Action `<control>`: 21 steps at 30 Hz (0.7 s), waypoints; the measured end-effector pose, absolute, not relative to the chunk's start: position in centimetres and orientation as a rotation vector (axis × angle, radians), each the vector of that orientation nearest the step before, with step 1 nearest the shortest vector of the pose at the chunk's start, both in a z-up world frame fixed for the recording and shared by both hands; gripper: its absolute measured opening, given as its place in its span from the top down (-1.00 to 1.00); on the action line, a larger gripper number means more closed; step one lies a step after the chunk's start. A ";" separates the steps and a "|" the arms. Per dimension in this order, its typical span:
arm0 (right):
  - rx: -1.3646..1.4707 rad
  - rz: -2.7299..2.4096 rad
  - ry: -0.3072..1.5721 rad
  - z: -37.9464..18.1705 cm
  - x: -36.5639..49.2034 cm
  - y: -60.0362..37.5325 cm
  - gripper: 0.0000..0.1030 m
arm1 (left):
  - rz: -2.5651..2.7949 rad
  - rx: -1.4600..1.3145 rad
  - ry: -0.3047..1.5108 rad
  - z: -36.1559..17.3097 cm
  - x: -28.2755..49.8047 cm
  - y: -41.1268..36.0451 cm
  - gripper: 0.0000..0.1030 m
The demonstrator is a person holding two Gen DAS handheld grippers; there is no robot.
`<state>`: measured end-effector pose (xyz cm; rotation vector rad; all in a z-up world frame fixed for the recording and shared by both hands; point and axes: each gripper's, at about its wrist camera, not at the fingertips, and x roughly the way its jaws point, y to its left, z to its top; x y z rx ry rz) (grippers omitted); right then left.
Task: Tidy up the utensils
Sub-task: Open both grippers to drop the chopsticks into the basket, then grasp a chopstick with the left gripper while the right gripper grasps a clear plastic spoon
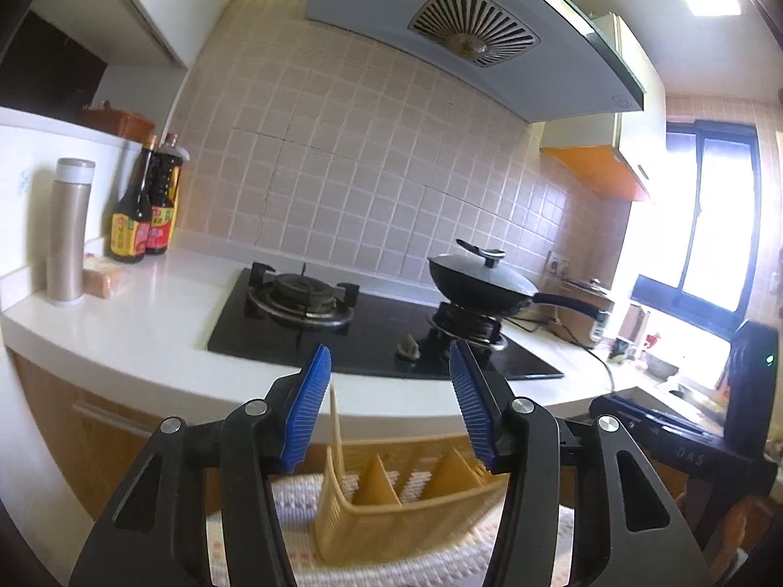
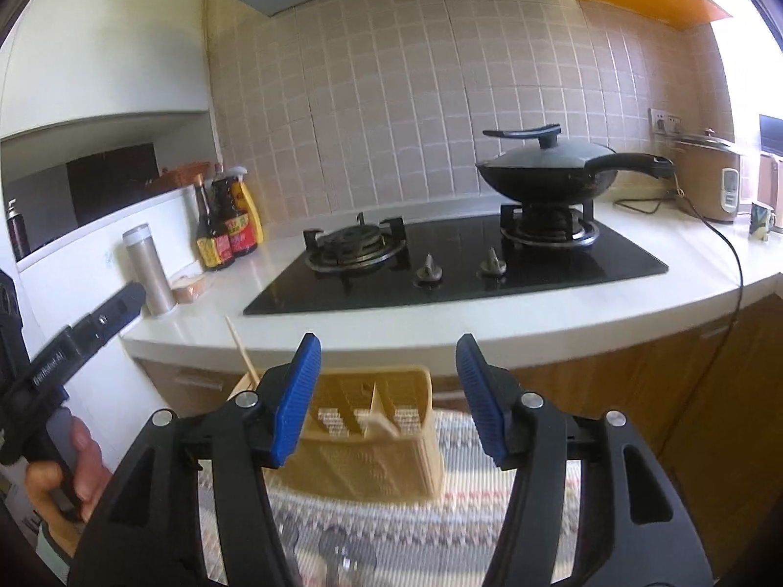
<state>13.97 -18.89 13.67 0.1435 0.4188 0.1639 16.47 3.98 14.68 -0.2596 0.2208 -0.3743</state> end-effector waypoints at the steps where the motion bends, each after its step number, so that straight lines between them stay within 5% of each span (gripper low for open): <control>1: 0.144 0.172 0.433 13.8 13.3 -18.9 -0.05 | -0.376 -0.259 0.228 14.8 15.9 4.1 0.05; 10: 0.062 0.189 0.572 12.6 9.5 -17.4 -0.05 | -0.490 -0.274 0.545 13.1 13.4 4.5 0.04; 21: -0.052 0.217 0.962 4.0 9.9 -15.7 -0.05 | -0.395 -0.108 0.951 3.0 15.3 3.9 0.07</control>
